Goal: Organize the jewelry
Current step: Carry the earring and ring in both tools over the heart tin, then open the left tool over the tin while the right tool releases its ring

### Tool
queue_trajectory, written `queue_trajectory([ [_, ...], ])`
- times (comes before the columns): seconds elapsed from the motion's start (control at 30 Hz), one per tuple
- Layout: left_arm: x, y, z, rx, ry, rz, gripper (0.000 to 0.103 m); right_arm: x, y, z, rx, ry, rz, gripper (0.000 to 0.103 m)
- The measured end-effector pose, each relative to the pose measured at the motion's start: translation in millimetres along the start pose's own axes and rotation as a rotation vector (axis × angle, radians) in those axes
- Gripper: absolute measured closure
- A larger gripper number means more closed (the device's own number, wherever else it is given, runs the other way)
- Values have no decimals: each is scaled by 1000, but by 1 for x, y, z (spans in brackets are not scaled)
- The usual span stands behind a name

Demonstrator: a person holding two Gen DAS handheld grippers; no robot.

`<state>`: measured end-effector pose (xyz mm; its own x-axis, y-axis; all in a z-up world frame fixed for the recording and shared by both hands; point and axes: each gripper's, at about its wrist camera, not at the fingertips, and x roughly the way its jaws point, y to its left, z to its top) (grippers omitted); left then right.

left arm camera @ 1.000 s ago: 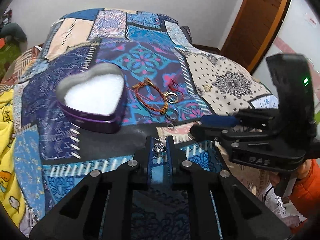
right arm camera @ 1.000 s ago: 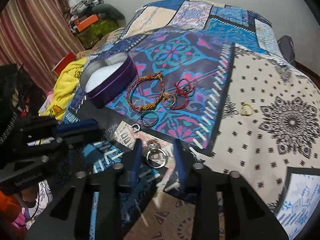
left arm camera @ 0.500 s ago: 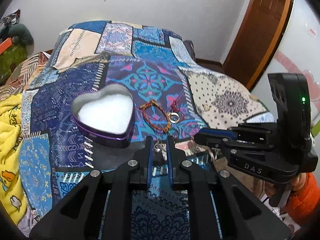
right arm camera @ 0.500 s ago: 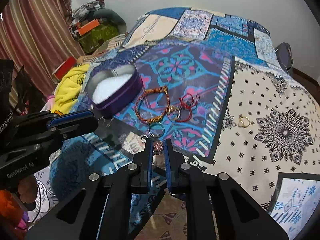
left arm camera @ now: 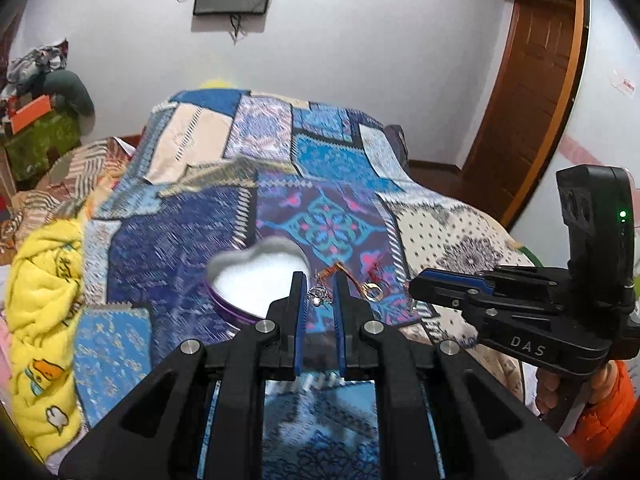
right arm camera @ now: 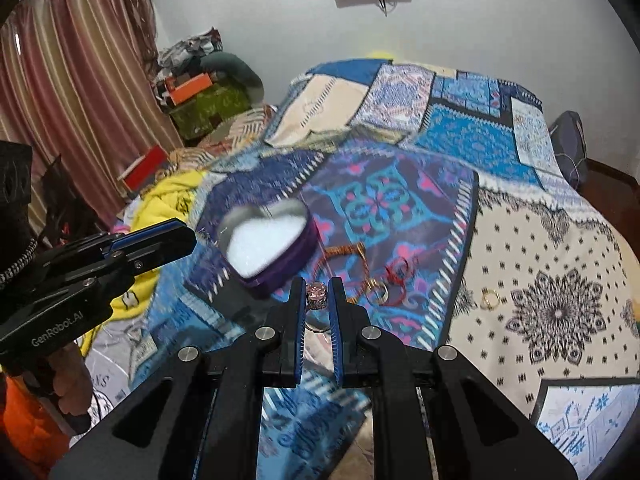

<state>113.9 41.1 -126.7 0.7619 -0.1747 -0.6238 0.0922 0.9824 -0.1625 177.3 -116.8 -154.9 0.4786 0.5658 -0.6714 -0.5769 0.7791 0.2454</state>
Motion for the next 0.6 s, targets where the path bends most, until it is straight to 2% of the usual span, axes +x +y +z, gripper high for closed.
queue_trajectory([
  [0.27,-2,22,12,-21,-42,51,92,5,12,23,-8,-57,31,93],
  [0.6,22,45,9,-72,-4,62,92,38,22,37,-11,-38,93,93],
])
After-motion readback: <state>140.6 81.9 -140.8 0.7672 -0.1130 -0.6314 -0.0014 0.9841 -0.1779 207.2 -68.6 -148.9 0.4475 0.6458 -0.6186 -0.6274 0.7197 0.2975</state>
